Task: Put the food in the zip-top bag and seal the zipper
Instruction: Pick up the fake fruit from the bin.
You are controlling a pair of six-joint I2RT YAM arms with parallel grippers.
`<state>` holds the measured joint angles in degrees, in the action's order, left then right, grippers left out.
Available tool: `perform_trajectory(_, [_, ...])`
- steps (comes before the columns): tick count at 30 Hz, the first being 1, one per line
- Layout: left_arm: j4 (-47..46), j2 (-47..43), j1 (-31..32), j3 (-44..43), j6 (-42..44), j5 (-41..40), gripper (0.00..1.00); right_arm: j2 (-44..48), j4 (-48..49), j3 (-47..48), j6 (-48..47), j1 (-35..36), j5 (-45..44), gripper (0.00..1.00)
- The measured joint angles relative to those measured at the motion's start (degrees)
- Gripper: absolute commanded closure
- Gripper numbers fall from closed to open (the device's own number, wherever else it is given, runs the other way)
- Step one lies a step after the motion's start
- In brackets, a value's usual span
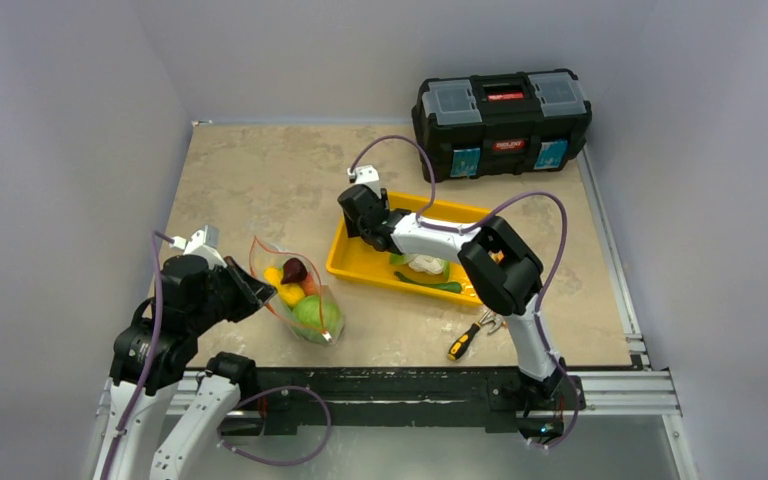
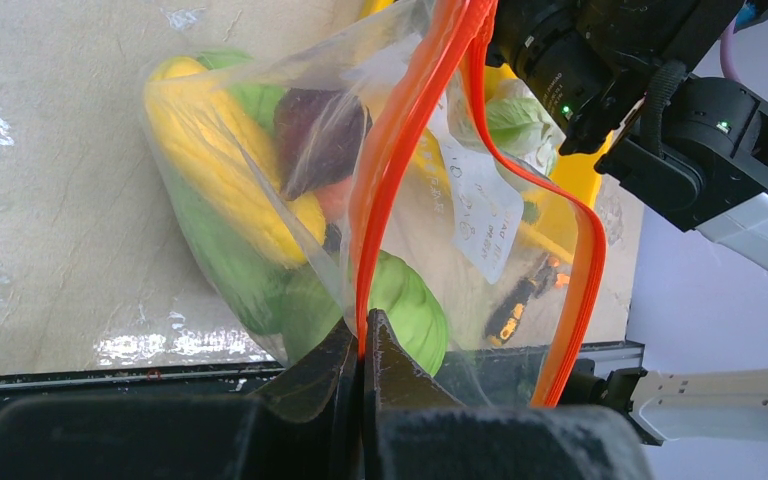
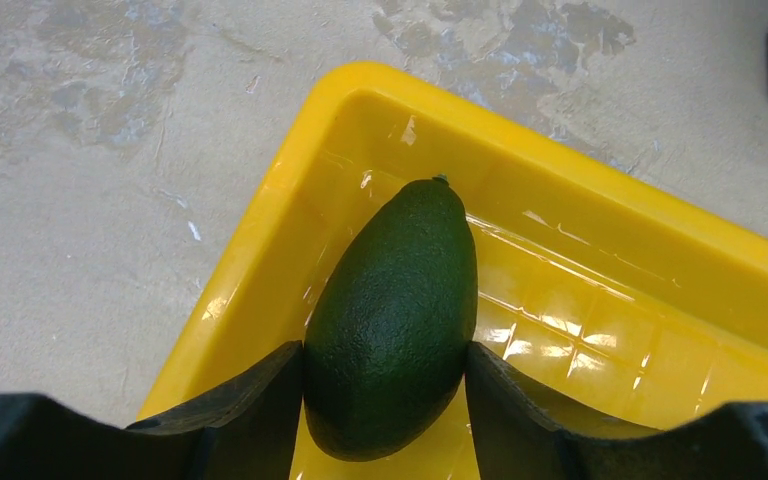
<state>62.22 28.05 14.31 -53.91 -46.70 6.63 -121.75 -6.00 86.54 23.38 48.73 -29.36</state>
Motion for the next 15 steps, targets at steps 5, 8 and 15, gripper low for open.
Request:
perform_trajectory(5, [0.0, 0.0, 0.0, 0.0, 0.0, 0.0, 1.00, 0.0, 0.0, 0.0, -0.5, 0.0, -0.2, 0.69])
perform_trajectory(8, [0.0, 0.0, 0.0, 0.0, 0.0, 0.0, 1.00, 0.2, 0.0, -0.2, -0.5, 0.0, -0.2, 0.79])
perform_trajectory(15, [0.0, 0.0, 0.0, 0.0, 0.0, 0.0, 1.00, 7.2, -0.4, -7.7, -0.4, 0.0, -1.1, 0.95])
